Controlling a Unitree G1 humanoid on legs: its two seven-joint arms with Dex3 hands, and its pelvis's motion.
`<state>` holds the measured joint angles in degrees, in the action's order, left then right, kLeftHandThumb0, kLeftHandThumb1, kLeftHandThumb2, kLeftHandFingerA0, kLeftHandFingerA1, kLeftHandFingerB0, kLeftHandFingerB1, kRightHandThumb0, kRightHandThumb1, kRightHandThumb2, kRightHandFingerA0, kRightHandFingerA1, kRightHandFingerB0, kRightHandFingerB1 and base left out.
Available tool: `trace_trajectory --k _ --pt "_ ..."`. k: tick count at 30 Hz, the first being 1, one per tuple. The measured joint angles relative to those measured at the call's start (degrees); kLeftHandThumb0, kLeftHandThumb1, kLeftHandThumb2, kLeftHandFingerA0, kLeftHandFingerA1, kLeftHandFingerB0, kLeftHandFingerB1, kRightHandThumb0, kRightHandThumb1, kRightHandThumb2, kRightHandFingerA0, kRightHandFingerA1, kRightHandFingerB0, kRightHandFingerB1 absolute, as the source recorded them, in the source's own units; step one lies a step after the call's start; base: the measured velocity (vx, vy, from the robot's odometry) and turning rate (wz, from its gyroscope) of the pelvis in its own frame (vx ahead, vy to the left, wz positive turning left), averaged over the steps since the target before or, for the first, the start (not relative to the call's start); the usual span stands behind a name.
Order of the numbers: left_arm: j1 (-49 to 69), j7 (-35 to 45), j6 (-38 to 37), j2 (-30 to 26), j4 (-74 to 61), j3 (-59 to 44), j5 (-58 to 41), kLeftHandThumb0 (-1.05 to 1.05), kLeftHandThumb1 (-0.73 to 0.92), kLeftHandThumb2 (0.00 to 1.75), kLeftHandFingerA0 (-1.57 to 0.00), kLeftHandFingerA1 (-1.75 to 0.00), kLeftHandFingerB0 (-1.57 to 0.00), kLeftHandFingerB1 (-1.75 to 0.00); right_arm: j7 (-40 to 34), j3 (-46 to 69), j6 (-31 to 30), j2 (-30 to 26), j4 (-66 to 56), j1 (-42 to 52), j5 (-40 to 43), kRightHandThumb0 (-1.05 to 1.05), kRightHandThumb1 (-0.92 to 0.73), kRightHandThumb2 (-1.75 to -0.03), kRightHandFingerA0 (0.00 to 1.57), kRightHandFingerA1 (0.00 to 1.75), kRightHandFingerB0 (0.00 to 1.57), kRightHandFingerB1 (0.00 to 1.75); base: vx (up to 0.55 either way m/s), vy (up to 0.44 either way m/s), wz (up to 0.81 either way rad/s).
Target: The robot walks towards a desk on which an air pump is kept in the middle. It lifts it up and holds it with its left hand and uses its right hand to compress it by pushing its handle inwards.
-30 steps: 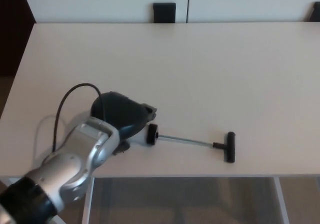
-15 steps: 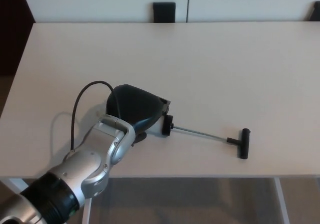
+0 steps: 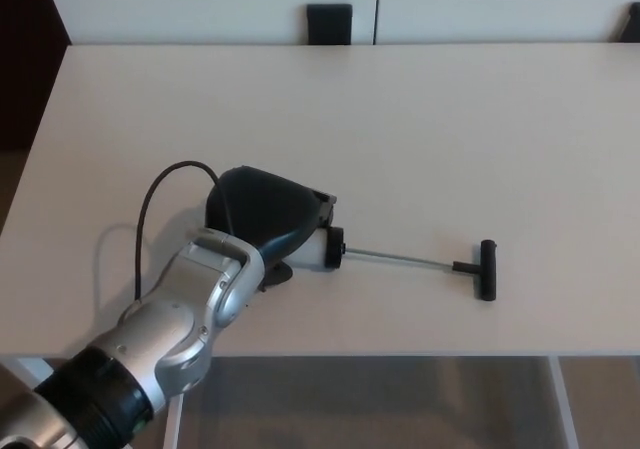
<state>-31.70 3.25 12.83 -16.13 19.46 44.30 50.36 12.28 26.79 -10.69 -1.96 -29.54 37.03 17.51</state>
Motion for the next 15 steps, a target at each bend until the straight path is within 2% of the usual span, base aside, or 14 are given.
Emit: trace_trajectory --k 2,3,6,7,8,9,12,13,15 --pt "0.2 0.0 -0.11 -0.13 -0.29 -0.39 -0.08 -0.19 0.79 0.65 -0.74 -1.57 -0.74 -0.82 -0.5 1.41 0.93 0.0 -1.71 0.24 0.13 -0.88 -0.89 -0.76 0.0 1.02 0.0 1.33 0.0 0.0 0.0" --pt "0.4 0.0 -0.2 -0.24 -0.57 -0.73 -0.15 -0.19 0.76 0.65 -0.77 -1.54 -0.79 -0.73 -0.89 2.46 1.63 0.0 -3.02 0.16 0.14 -1.01 -0.91 -0.68 0.0 1.17 0.0 1.22 0.0 0.0 0.0" --pt "1.13 0.0 -0.62 -0.71 -1.51 -1.63 -0.48 -0.19 0.76 0.65 -0.77 -1.54 -0.79 -0.73 -1.83 4.45 2.86 -0.12 -5.58 -1.59 0.03 -1.01 -0.91 -0.68 0.0 1.17 0.0 1.22 0.0 0.0 0.0" --pt "1.13 0.0 -0.62 -0.71 -1.51 -1.63 -0.48 -0.19 0.75 0.62 -0.82 -1.52 -0.83 -0.63 -1.83 4.45 2.86 -0.12 -5.58 -1.59 0.03 -0.96 -0.92 -0.63 0.0 1.22 0.0 1.27 0.0 0.0 0.0" --pt "1.54 0.0 -0.85 -1.05 -2.09 -2.06 -0.72 -0.19 0.75 0.62 -0.82 -1.52 -0.83 -0.63 -2.23 5.3 3.25 -0.26 -6.63 -2.8 -0.08 -0.96 -0.92 -0.63 0.0 1.22 0.0 1.27 0.0 0.0 0.0" --pt "1.91 0.0 -1.03 -1.44 -2.69 -2.46 -0.99 -0.13 0.83 0.62 -0.75 -1.66 -0.7 -1.08 -2.61 6.08 3.72 -0.47 -7.68 -4.09 -0.18 -0.89 -0.73 -1.33 0.08 0.82 0.0 0.78 0.0 0.0 0.0" --pt "3.02 0.0 -1.72 -2.41 -4.4 -3.61 -1.53 -0.13 0.83 0.62 -0.75 -1.66 -0.7 -1.08 -3.66 7.69 5.07 -0.86 -10.44 -7.97 -0.61 -0.89 -0.73 -1.33 0.08 0.82 0.0 0.78 0.0 0.0 0.0" --pt "3.66 0.0 -2.11 -2.92 -5.41 -4.38 -1.84 -0.16 0.79 0.64 -0.81 -1.65 -0.77 -0.87 -4.09 7.72 5.52 -1.02 -11.62 -9.88 -1.14 -0.8 -0.76 -0.78 0.03 1.0 0.0 1.01 0.0 0.0 0.0" --pt "4.81 0.0 -2.79 -3.86 -7.45 -5.75 -2.33 -0.16 0.79 0.64 -0.81 -1.65 -0.77 -0.87 -4.65 7.03 6.05 -1.32 -12.95 -13.55 -2.19 -0.8 -0.76 -0.78 0.03 1.0 0.0 1.01 0.0 0.0 0.0"
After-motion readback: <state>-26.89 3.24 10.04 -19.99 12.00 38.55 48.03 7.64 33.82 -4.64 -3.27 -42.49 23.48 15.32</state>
